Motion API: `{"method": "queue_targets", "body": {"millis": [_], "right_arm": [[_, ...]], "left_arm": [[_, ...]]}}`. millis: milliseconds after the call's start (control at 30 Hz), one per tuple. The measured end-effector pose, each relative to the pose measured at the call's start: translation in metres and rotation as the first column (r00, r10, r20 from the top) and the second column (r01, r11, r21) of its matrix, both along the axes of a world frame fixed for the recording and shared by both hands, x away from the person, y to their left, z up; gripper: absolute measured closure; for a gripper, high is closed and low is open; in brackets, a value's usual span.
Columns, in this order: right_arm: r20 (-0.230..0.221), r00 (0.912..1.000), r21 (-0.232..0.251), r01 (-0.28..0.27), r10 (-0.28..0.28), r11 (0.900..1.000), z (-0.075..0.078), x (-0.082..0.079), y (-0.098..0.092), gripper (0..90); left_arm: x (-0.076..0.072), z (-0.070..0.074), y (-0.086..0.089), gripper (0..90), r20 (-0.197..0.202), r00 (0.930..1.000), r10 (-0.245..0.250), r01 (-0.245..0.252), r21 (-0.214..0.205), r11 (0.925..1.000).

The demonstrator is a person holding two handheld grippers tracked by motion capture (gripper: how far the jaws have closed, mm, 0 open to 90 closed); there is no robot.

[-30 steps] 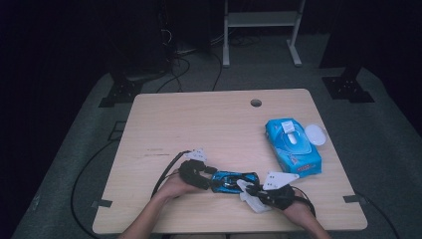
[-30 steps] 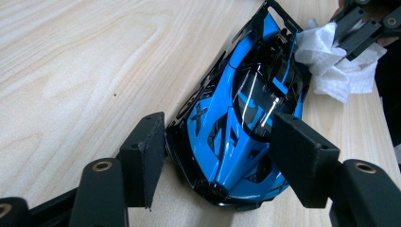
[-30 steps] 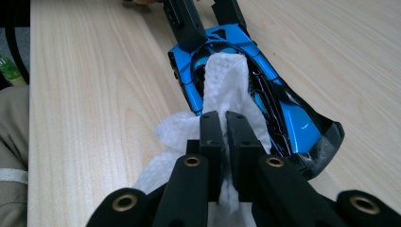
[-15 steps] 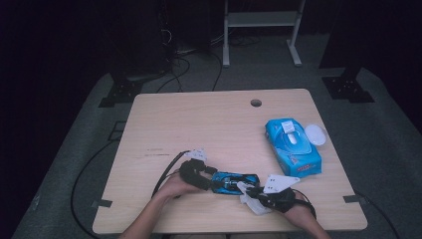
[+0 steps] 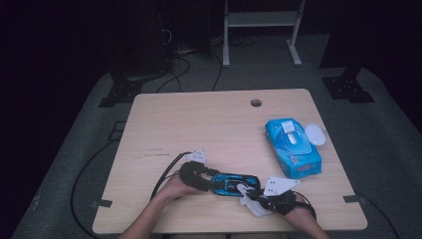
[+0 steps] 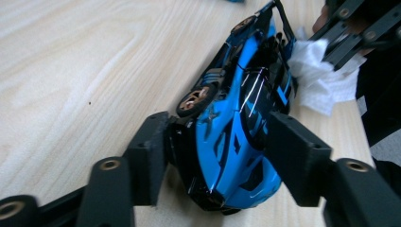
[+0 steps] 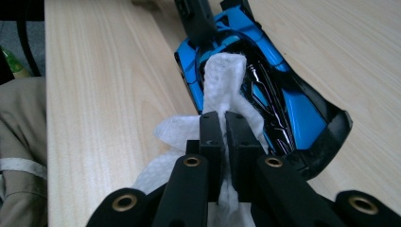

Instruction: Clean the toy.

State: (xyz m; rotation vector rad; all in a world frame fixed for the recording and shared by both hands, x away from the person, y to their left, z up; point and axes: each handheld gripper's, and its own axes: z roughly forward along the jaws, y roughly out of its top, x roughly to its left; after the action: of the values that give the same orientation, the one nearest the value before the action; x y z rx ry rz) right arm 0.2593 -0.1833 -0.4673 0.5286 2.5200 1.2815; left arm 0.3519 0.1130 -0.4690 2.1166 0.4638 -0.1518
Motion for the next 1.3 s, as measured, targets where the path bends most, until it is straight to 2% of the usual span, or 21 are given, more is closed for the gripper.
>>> {"method": "queue_targets", "body": {"millis": [100, 267, 500, 533, 633, 700, 933, 1100, 1300], "right_arm": [[0.001, 1.0, -0.001, 0.003, -0.003, 1.0, -0.0007, -0.0024, 0.0002, 86.0], [0.001, 1.0, -0.006, 0.005, -0.005, 1.0, -0.0009, -0.0044, 0.0009, 86.0], [-0.006, 1.0, -0.006, 0.006, -0.006, 1.0, -0.001, -0.0047, -0.0001, 86.0], [-0.006, 1.0, -0.008, 0.006, -0.006, 0.9999, -0.001, -0.0047, -0.0002, 86.0], [-0.011, 0.9999, -0.019, 0.005, -0.005, 0.9998, -0.0026, -0.0061, 0.0001, 86.0], [-0.016, 0.9999, -0.033, 0.003, -0.003, 0.9994, -0.0049, -0.0072, 0.0009, 86.0], [-0.018, 0.9998, -0.037, 0.009, -0.009, 0.9993, -0.0038, -0.0048, 0.0004, 85.9], [-0.019, 0.9998, -0.043, 0.011, -0.012, 0.999, -0.0045, -0.0034, -0.0006, 85.9], [-0.023, 0.9996, -0.052, 0.013, -0.015, 0.9986, -0.005, -0.0023, 0.0004, 85.9]], "left_arm": [[-0.0034, 0.0008, 0.0017, 47.1, 0.006, 0.9999, -0.008, 0.008, 0.004, 1.0], [-0.0054, -0.0034, -0.0013, 45.6, -0.018, 0.9992, -0.034, 0.035, 0.008, 0.9994], [-0.0051, -0.0032, 0.0, 48.6, -0.024, 0.9987, -0.044, 0.044, -0.015, 0.9989], [-0.005, -0.0028, 0.0011, 49.8, -0.019, 0.9983, -0.056, 0.055, -0.019, 0.9983], [-0.0058, -0.001, 0.0045, 60.1, -0.029, 0.9962, -0.082, 0.08, -0.074, 0.994], [-0.0071, 0.0002, 0.0035, 63.0, -0.013, 0.9961, -0.087, 0.086, -0.065, 0.9942], [-0.0087, 0.0004, 0.0, 60.3, 0.045, 0.9951, -0.088, 0.09, -0.048, 0.9947], [-0.0093, 0.0009, 0.0008, 64.5, 0.063, 0.9923, -0.106, 0.11, -0.054, 0.9925], [-0.0106, 0.0022, 0.0009, 67.1, 0.104, 0.9863, -0.128, 0.134, -0.047, 0.9899]]}}
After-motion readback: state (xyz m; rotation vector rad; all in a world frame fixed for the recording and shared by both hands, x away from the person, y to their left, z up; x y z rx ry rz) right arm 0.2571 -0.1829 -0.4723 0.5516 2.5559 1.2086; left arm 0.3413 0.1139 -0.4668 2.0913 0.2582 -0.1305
